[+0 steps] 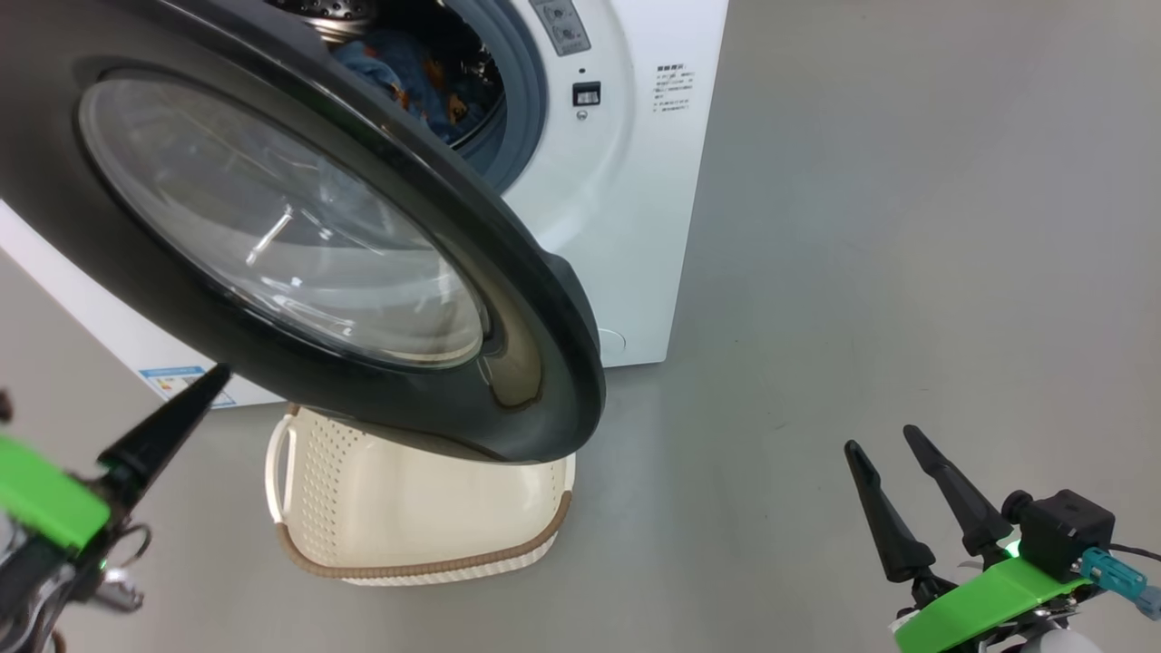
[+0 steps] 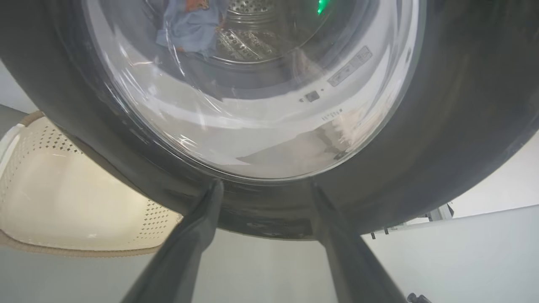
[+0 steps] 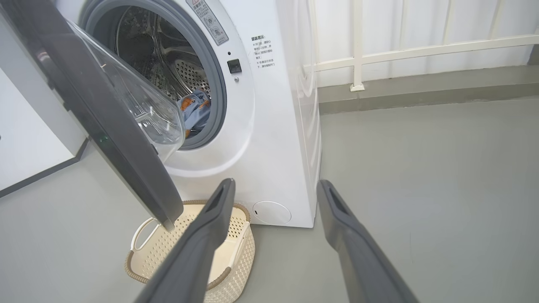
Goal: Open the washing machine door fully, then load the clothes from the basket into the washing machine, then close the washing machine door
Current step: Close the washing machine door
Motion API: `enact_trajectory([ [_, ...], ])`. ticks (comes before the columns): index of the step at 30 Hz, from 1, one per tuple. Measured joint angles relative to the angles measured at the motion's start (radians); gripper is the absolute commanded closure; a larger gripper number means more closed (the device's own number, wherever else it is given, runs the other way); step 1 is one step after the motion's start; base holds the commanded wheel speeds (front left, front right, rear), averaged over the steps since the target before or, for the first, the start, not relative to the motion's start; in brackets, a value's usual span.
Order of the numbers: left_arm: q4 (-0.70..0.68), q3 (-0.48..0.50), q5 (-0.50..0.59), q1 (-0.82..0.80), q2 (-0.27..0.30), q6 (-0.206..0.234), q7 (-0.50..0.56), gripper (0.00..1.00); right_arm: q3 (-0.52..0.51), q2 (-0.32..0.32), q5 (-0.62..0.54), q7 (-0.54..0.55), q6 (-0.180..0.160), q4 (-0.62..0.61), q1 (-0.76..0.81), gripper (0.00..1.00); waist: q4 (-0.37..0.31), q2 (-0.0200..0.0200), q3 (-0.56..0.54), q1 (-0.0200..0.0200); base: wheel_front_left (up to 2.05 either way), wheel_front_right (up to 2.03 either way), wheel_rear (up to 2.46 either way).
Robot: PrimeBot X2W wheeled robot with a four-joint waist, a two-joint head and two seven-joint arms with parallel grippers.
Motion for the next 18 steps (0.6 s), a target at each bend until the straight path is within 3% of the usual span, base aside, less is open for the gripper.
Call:
enact_trajectory([
  [10,0.016,0.03,0.048,0.164,0.009,0.0,-0.243,0.0,-0.022,-0.012,0.0,0.0,0.0,0.0,0.004,0.0,-0.042,0.0,0.0,0.0,0.0,0.0,0.0],
  [18,0.043,-0.067,0.164,0.264,0.046,0.0,-0.497,0.0,-0.036,-0.012,0.0,0.0,0.0,-0.001,0.015,0.0,-0.084,0.0,0.007,0.0,0.0,0.0,0.0],
])
